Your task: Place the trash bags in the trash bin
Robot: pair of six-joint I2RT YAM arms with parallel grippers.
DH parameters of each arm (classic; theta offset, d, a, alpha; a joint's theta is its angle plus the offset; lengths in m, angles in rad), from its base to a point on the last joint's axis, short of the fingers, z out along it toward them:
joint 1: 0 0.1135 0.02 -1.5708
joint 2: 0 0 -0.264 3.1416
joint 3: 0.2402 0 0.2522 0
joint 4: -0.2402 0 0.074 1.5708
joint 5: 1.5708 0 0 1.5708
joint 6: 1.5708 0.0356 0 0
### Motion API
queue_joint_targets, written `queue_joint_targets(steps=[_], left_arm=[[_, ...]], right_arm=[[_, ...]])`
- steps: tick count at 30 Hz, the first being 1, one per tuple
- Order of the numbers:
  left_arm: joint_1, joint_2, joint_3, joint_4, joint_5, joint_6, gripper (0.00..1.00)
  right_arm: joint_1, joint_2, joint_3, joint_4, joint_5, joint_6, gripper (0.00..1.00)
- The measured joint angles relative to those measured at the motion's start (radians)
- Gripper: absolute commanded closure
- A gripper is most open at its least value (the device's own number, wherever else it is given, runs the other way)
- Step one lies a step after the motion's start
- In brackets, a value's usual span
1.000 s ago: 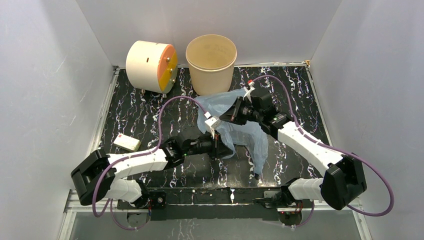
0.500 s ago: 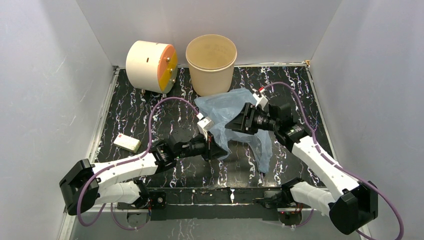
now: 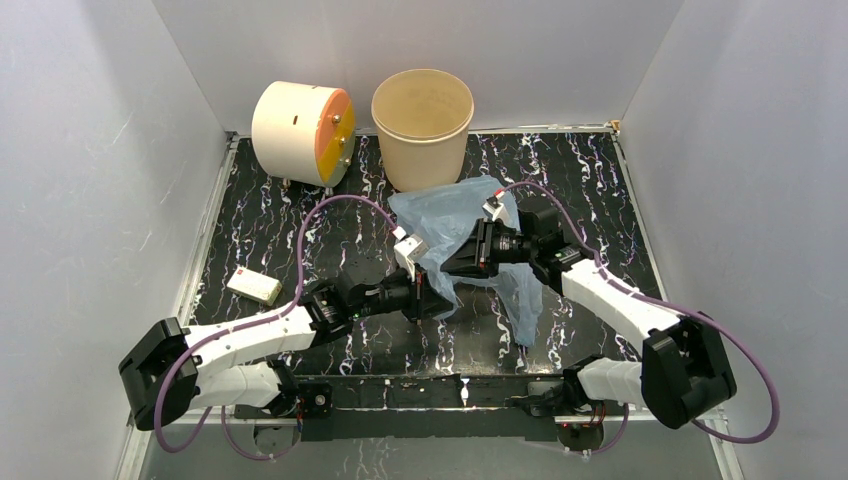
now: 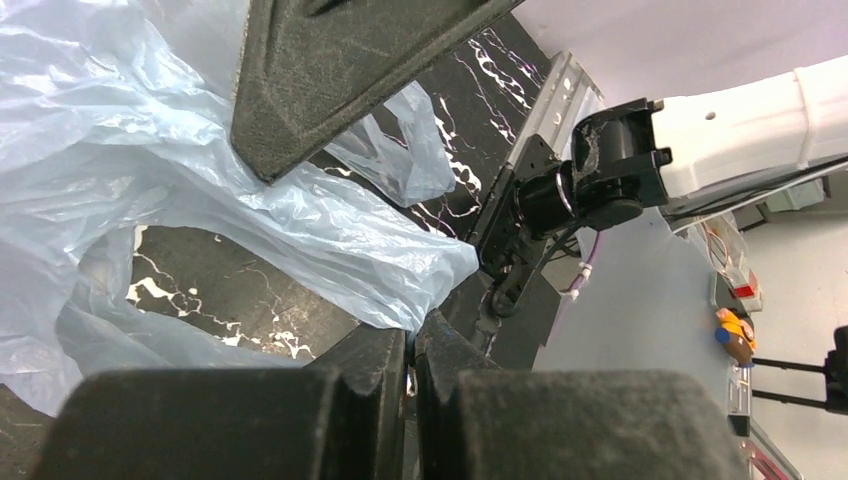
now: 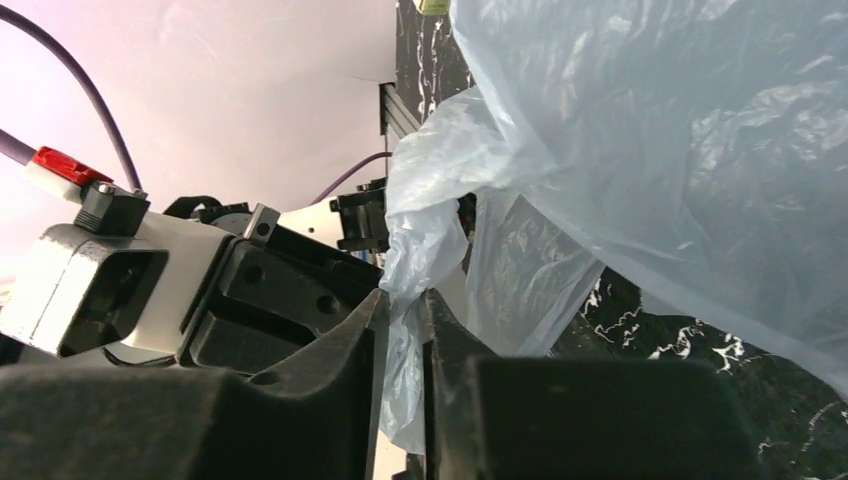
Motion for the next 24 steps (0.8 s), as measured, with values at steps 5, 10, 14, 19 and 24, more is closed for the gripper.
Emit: queue_joint_targets(steps=[5, 10, 14, 19, 24], left_arm=[[0.000, -0.011, -0.002, -0.026, -0.042, 0.002, 0.83], [0.000, -0.040, -0.005, -0.055, -0.097, 0.001, 0.49], [0.000, -0.076, -0.021, -0.055, -0.112, -0.006, 0.38], [0.000, -0.084, -0.043, 0.011, -0.081, -0.033, 0.33], [0.000, -0.051, -0.076, 0.127, -0.048, -0.066, 0.32]], right_arm=[[0.001, 0.029, 0.005, 0.033, -0.024, 0.026, 0.99], [0.001, 0.030, 0.005, 0.059, -0.024, 0.039, 1.00], [0.001, 0.026, 0.004, 0.082, 0.008, 0.058, 1.00], [0.001, 0.024, 0.004, 0.098, 0.040, 0.079, 1.00], [0.001, 0.049, 0.026, 0.109, 0.041, 0.103, 1.00]])
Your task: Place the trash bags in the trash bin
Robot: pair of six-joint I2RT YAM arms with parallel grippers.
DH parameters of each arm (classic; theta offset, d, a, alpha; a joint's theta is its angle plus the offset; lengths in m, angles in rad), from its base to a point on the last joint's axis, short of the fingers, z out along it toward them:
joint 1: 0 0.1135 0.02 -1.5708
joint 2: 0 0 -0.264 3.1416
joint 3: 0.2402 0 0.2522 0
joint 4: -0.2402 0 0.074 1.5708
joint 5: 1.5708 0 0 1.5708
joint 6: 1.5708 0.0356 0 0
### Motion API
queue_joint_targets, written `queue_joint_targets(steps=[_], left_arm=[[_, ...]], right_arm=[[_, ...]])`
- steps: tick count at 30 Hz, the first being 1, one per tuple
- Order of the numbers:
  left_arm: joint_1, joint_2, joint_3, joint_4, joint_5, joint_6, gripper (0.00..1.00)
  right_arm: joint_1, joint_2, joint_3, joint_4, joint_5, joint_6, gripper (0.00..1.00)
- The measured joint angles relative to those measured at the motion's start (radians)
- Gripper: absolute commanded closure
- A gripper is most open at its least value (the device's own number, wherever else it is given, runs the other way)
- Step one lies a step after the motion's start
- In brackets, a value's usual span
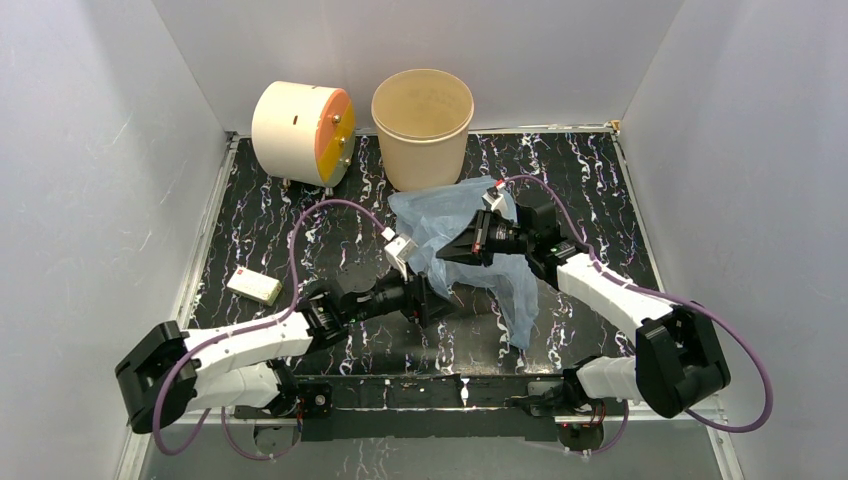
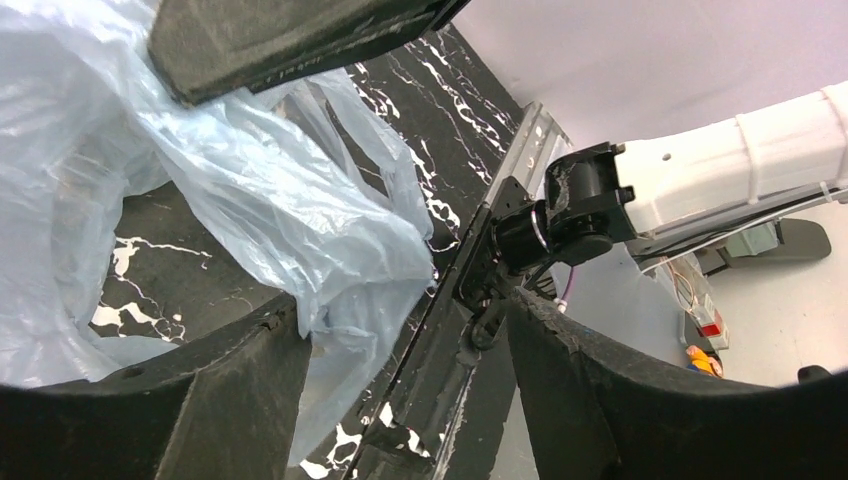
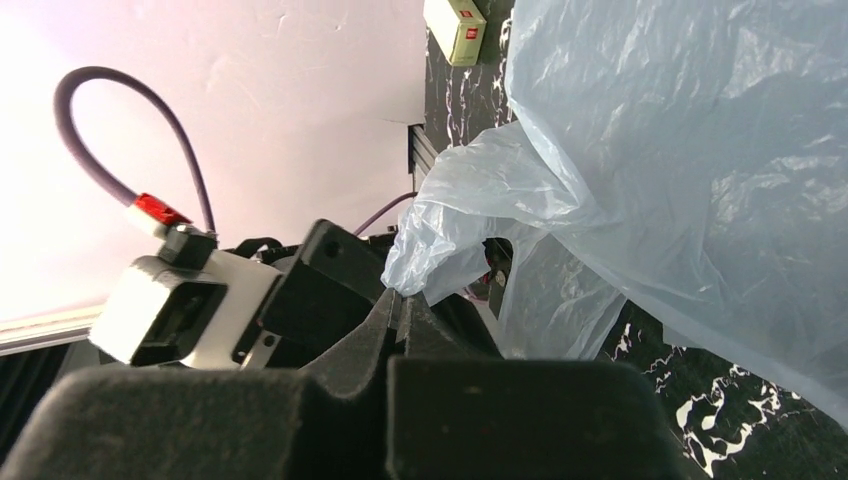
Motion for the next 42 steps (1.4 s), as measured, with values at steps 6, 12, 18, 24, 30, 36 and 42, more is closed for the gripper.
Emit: queue_joint_targets(steps=[6, 12, 18, 24, 30, 36, 42], left_arm=[[0.000, 0.100, 0.000, 0.093, 0.008, -0.017, 0.33], [0.000, 0.109, 0.000, 0.126, -0.019, -0.029, 0.38], [0.000, 0.058, -0.029, 0.145, -0.100, -0.053, 0.50], [0.001, 0.104, -0.029, 0.155, -0.084, -0.066, 0.50], [0.001, 0.134, -0.017, 0.164, -0.060, -0.072, 0.72], [0.001, 0.130, -0.016, 0.170, -0.063, -0.074, 1.00], [0.001, 0.109, 0.006, 0.083, -0.100, -0.051, 1.00]], right_arm=[[0.000, 0.013, 0.003, 0.050, 0.000, 0.045, 1.00], [0.000, 0.015, 0.003, 0.061, 0.001, 0.055, 1.00], [0.000, 0.015, 0.003, 0.061, 0.005, 0.053, 1.00], [0.000, 0.024, 0.004, 0.066, 0.005, 0.053, 1.00], [0.000, 0.028, 0.005, 0.063, 0.004, 0.051, 1.00], [0.000, 0.028, 0.005, 0.045, 0.005, 0.026, 0.85], [0.000, 0.017, 0.006, -0.004, 0.025, -0.051, 0.51]])
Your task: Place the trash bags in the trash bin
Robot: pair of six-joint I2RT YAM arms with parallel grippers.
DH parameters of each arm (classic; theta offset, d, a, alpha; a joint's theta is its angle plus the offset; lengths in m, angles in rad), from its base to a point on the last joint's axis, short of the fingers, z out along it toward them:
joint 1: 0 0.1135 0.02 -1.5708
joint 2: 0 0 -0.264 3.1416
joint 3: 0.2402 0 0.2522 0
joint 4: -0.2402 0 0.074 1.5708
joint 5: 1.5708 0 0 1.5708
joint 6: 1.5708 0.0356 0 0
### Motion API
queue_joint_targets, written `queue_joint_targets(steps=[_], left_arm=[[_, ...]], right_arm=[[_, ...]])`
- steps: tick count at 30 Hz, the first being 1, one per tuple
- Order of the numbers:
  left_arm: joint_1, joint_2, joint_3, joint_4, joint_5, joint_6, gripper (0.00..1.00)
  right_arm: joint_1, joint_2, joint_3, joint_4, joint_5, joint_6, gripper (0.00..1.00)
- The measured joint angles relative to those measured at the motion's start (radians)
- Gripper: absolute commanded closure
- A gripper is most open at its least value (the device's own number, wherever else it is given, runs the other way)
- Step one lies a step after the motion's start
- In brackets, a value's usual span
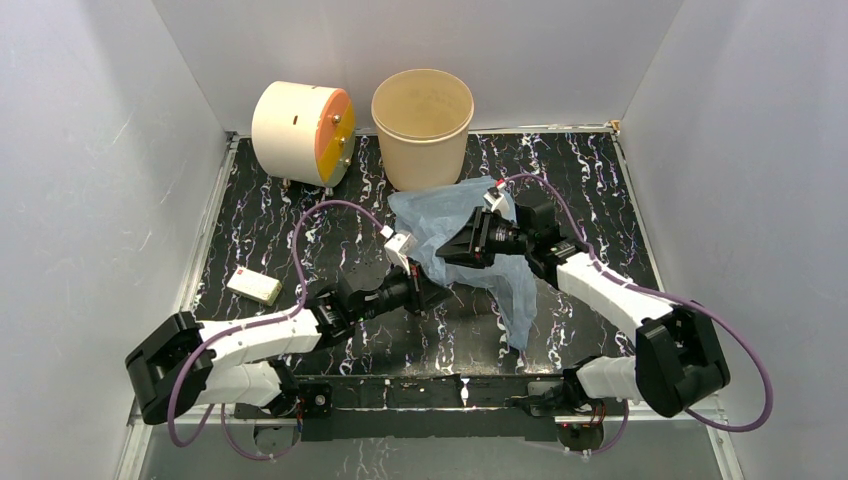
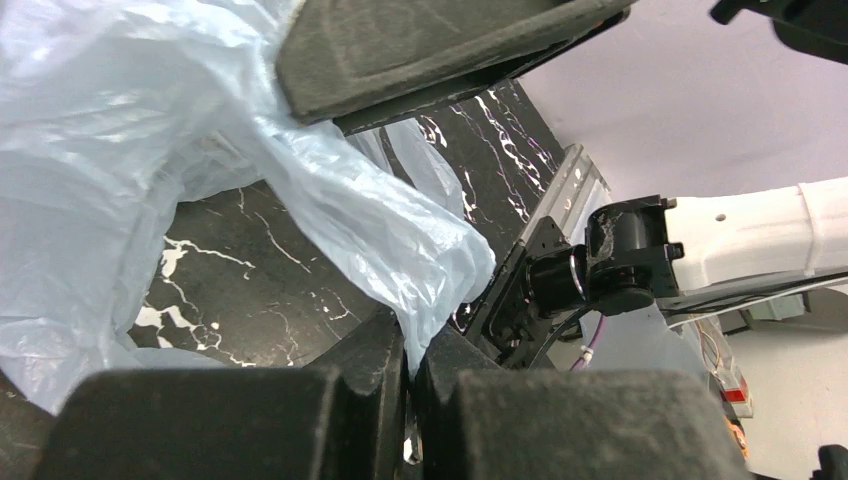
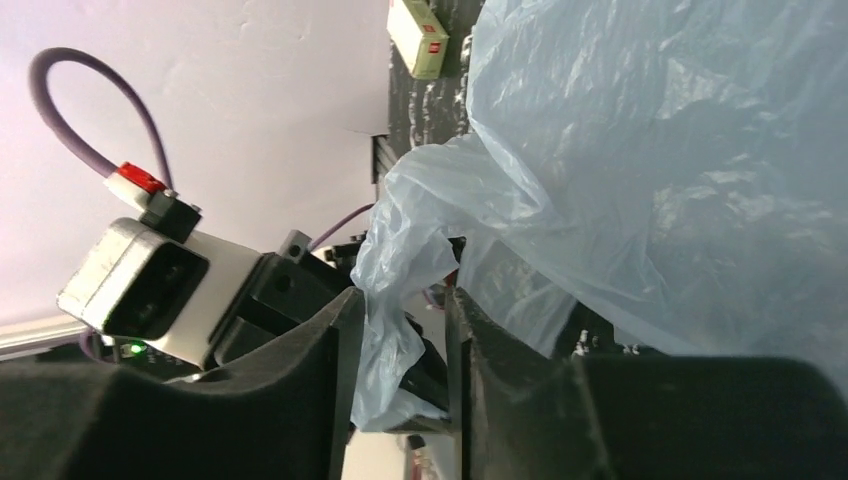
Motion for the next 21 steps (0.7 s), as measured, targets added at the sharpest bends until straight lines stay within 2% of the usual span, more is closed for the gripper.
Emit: queue_joint_targets(steps=[3, 4, 7, 8, 11, 15, 18, 21], left_arm=[[0.000, -0.026, 0.000, -0.036, -0.024, 0.007, 1.00], [0.000, -0.036, 0.000, -0.047, -0.032, 0.010, 1.00], [0.001, -0.068, -0.002, -0.072, -0.051, 0.015, 1.00], [0.001, -0.084, -0.002, -0.091, -0.069, 0.016, 1.00], [0.003, -0.109, -0.006, -0.121, -0.092, 0.021, 1.00], [0.006, -0.134, -0.016, -0.151, -0.108, 0.025, 1.00], [0.007, -0.139, -0.016, -0.165, -0.119, 0.026, 1.00], [0.007, -0.139, -0.016, -0.177, -0.123, 0.029, 1.00]], right_arm=[[-0.001, -0.040, 0.019, -0.112, 0.074, -0.092, 0.45], [-0.001, -0.064, 0.032, -0.170, 0.119, -0.134, 0.40], [-0.003, -0.170, 0.056, -0.332, 0.306, -0.242, 0.06], [-0.004, -0.207, 0.056, -0.375, 0.364, -0.261, 0.02], [-0.006, -0.336, 0.033, -0.517, 0.573, -0.298, 0.01], [-0.008, -0.475, -0.074, -0.699, 0.778, -0.248, 0.01], [-0.008, -0.557, -0.177, -0.804, 0.836, -0.179, 0.01], [-0.008, -0.636, -0.263, -0.862, 0.823, -0.117, 0.02]])
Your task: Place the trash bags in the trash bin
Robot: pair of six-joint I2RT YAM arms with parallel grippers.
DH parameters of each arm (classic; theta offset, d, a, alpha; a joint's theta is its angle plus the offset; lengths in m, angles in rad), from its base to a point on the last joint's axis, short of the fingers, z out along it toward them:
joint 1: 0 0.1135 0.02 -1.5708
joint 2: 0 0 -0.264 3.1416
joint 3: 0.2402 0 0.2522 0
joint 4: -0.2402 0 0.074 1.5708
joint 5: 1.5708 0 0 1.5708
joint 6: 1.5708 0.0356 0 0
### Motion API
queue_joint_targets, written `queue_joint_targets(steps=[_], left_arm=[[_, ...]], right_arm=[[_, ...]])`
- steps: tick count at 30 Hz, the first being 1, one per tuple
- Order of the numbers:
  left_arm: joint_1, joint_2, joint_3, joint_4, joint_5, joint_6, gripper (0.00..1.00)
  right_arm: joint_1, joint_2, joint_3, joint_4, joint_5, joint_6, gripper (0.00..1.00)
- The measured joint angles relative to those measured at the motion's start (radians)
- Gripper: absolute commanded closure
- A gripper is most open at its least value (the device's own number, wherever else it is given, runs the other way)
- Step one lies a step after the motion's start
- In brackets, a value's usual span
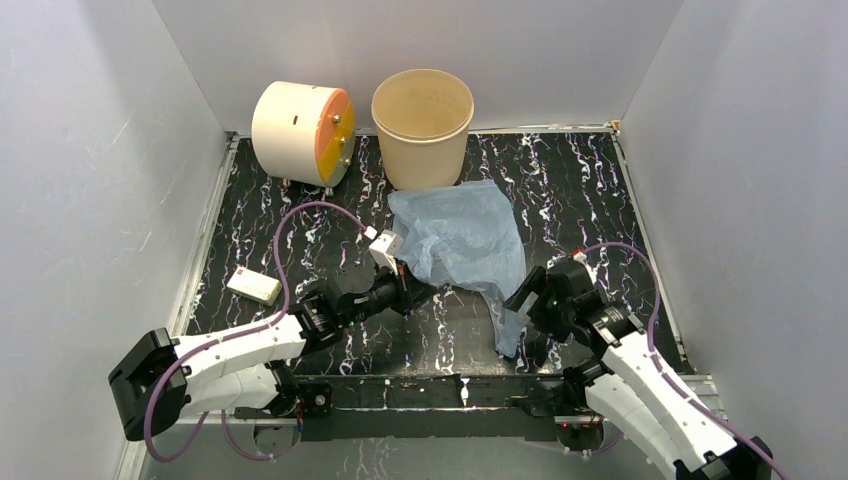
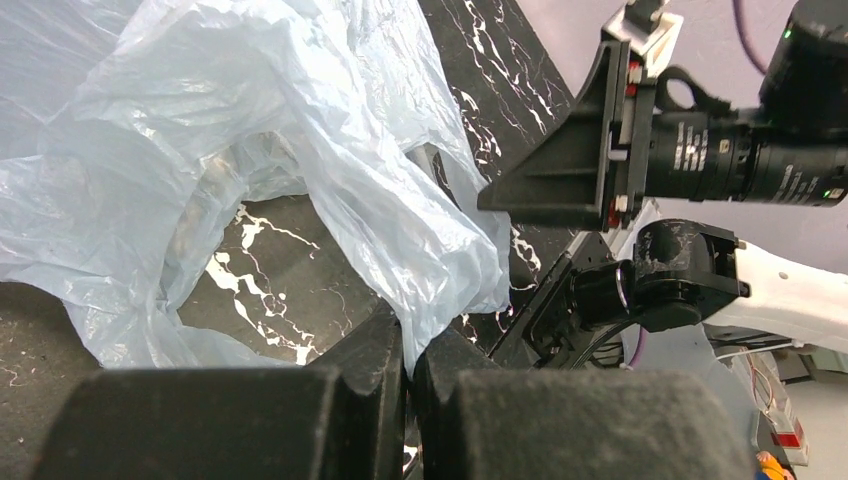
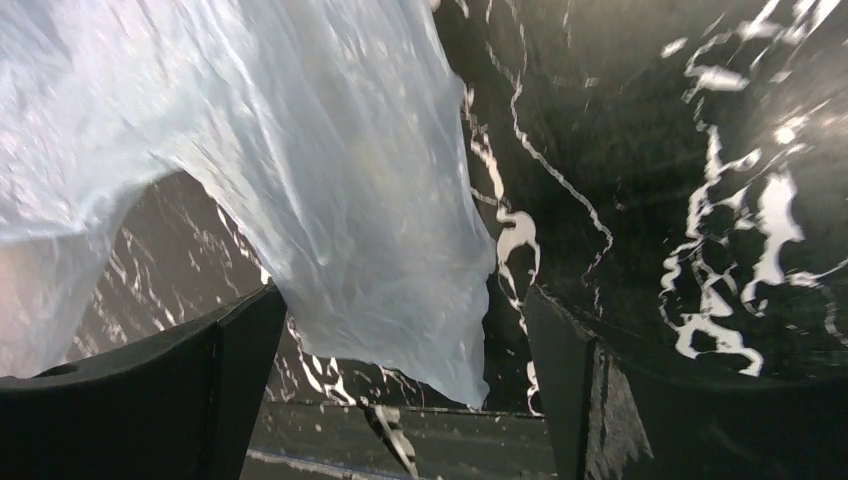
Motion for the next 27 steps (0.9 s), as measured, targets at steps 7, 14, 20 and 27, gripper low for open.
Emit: queue_joint_targets(steps=[7, 14, 20, 27], left_arm=[[0.000, 0.002, 0.000, -0.006, -0.011, 0.004, 1.00], [0.000, 0.002, 0.000, -0.032, -0.025, 0.004, 1.00], [0.000, 0.002, 0.000, -0.040, -0.025, 0.003, 1.00], [0.000, 0.016, 0.000, -0.040, -0.023, 0.002, 1.00]], right_arm=[[0.000, -0.095, -0.182, 0.080, -0.195, 0.081, 0.30], [0.000, -0.046, -0.221, 0.221, -0.339, 0.085, 0.80], [0.000, 0.007, -0.113, 0.278, -0.366, 0.049, 0.62], [0.000, 0.063, 0.084, 0.298, -0.293, -0.056, 0.61]])
